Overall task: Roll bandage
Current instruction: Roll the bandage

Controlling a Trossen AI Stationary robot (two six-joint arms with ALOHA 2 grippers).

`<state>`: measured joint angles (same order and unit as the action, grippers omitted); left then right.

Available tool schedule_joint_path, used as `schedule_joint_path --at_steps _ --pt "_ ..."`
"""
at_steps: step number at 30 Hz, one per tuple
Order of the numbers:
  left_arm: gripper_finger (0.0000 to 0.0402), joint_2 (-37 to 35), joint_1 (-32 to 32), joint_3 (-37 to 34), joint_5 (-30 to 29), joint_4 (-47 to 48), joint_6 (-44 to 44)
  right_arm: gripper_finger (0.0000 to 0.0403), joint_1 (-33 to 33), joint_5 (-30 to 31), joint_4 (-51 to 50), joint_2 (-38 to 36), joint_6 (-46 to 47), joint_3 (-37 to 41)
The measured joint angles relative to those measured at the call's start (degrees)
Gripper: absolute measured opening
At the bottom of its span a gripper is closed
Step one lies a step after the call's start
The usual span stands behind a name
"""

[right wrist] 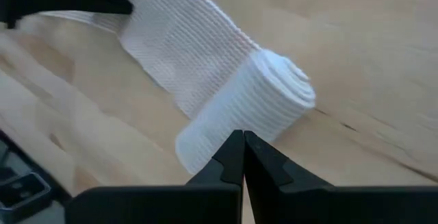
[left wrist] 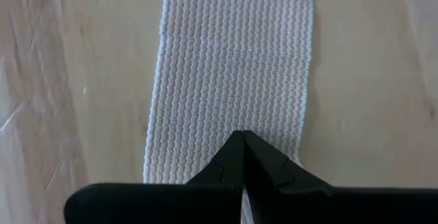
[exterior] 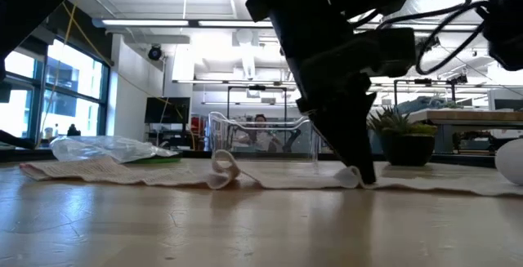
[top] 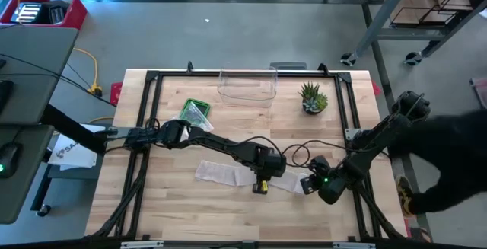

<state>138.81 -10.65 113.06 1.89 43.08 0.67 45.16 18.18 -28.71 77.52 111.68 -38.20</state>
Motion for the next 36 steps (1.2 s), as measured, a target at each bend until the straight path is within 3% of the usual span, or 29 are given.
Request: schedule_joint_path --at_steps 9,17,36 --pt "0.0 0.2 -0.43 -0.17 -0.33 -6.67 -5.94 0.0 -1.78 0.18 2.46 0.4 -3.3 0.0" --pt "0.0 0.34 -2.34 -0.2 -0.65 -9.18 -5.02 0.0 -2.07 -0.58 4.82 3.97 -4.03 0.0" --pt "0.0 -1.8 -0.6 -0.02 -0.4 7.53 -1.95 0.0 -2.06 -0.88 4.57 4.04 -4.16 0.0"
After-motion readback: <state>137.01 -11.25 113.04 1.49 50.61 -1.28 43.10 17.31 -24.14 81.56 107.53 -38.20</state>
